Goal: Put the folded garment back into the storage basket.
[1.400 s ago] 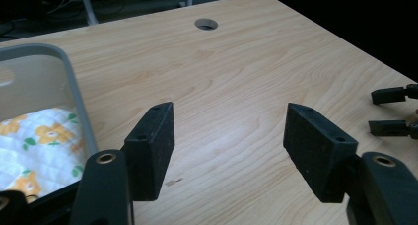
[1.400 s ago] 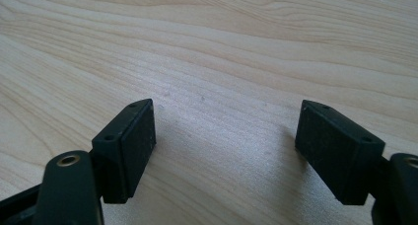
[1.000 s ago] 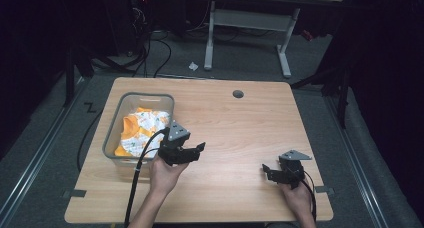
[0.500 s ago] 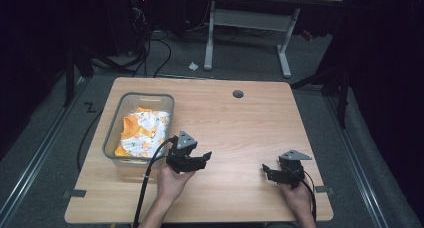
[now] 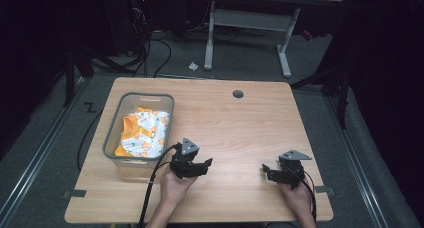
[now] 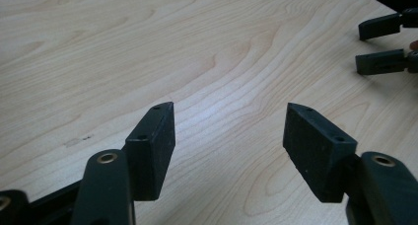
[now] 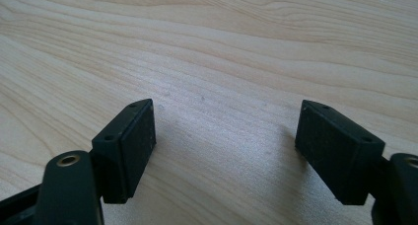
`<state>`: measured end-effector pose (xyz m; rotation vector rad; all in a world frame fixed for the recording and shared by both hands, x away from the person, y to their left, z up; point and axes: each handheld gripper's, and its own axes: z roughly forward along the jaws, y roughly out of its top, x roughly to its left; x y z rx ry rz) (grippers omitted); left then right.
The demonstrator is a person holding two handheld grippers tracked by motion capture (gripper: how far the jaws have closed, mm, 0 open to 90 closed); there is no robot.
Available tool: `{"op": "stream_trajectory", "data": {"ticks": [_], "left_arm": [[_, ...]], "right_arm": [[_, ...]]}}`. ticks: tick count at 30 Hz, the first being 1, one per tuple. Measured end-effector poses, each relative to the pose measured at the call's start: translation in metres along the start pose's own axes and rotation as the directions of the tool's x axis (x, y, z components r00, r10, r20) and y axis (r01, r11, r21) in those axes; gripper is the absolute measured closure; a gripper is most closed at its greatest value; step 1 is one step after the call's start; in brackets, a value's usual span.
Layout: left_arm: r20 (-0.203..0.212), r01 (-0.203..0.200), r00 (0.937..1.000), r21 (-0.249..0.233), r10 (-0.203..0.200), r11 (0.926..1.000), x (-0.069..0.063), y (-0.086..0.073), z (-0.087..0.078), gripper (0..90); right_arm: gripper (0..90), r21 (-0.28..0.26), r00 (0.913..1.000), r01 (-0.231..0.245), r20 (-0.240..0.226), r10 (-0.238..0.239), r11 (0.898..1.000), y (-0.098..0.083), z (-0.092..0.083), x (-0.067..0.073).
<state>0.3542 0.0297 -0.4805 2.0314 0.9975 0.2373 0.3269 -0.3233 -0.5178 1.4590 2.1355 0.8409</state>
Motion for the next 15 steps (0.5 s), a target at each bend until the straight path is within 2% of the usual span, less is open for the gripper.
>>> {"op": "stream_trajectory", "data": {"ticks": [1, 2, 7, 11, 12, 13, 15], "left_arm": [[-0.037, -0.030, 0.9989, 0.021, 0.030, 0.9993, -0.002, -0.004, 0.006, 37.3], [-0.050, -0.045, 0.9977, 0.030, 0.046, 0.9986, -0.001, -0.006, 0.008, 37.3], [-0.082, -0.025, 0.9961, 0.056, 0.030, 0.9981, 0.004, -0.016, 0.021, 37.4], [-0.139, -0.051, 0.9882, 0.092, 0.063, 0.9945, 0.005, -0.023, 0.029, 37.1], [-0.145, -0.057, 0.9871, 0.083, 0.069, 0.9949, 0.005, -0.027, 0.031, 37.0], [-0.141, -0.054, 0.9882, 0.055, 0.061, 0.9970, 0.007, -0.030, 0.032, 34.5], [-0.156, -0.042, 0.9865, 0.054, 0.050, 0.9977, 0.007, -0.030, 0.031, 34.1]], "right_arm": [[23.7, 0.001, 1.0000, -0.001, -0.001, 0.001, 1.000, 0.000, 0.000, 0.000], [23.6, 0.001, 1.0000, 0.001, -0.001, -0.001, 1.000, 0.000, 0.000, 0.000], [23.7, 0.001, 1.0000, 0.000, -0.002, 0.000, 1.000, 0.000, 0.000, 0.000], [23.7, 0.001, 1.0000, 0.000, -0.001, 0.000, 1.000, 0.000, 0.000, 0.000], [23.7, 0.001, 1.0000, 0.000, -0.001, 0.000, 1.000, 0.000, 0.000, 0.000], [23.7, 0.001, 1.0000, 0.000, -0.001, 0.000, 1.000, 0.000, 0.000, 0.000], [23.7, 0.001, 1.0000, -0.001, -0.001, 0.001, 1.000, 0.000, 0.000, 0.000]]}}
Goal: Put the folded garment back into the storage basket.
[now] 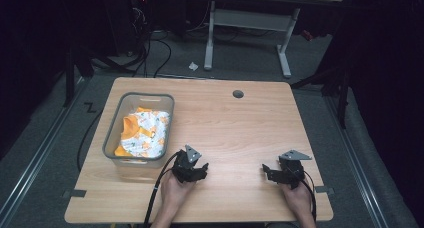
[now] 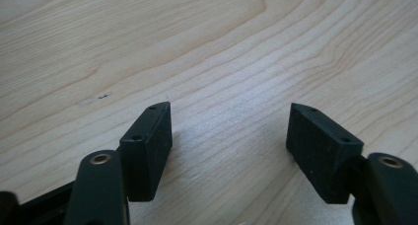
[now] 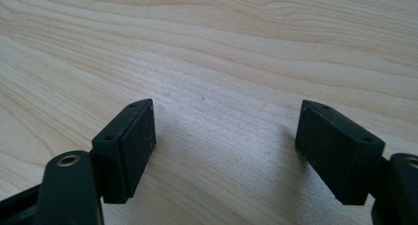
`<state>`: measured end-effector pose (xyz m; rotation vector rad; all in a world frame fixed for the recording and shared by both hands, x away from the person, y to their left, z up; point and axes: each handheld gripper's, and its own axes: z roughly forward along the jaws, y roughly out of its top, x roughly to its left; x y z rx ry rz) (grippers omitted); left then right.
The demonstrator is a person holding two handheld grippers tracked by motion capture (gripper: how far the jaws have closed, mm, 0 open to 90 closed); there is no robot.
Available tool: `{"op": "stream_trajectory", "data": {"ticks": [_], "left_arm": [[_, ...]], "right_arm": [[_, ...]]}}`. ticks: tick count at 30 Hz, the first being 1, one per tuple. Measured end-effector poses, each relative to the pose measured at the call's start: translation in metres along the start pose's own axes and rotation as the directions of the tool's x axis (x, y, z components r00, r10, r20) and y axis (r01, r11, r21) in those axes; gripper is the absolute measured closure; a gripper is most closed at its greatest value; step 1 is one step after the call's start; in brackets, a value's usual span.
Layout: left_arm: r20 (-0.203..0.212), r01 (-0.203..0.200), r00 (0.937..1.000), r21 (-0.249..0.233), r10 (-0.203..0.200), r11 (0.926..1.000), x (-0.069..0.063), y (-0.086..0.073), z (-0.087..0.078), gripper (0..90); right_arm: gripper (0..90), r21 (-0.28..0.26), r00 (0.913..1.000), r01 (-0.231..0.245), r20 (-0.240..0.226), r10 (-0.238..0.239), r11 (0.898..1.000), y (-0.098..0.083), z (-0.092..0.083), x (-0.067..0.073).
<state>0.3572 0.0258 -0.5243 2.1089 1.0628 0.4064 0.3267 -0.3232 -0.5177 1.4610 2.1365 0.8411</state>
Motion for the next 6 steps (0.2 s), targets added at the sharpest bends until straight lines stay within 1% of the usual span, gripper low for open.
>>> {"op": "stream_trajectory", "data": {"ticks": [3, 6], "left_arm": [[-0.007, 0.006, 1.0000, 0.000, -0.006, 1.0000, -0.0004, -0.0003, -0.0003, 33.6], [-0.005, 0.007, 1.0000, 0.002, -0.007, 1.0000, -0.0005, -0.0006, -0.0006, 33.0]], "right_arm": [[23.7, 0.000, 1.0000, 0.000, 0.000, 0.000, 1.000, 0.0000, 0.0000, 0.0000], [23.7, 0.000, 1.0000, 0.000, 0.000, 0.000, 1.000, 0.0000, 0.0000, 0.0000]]}}
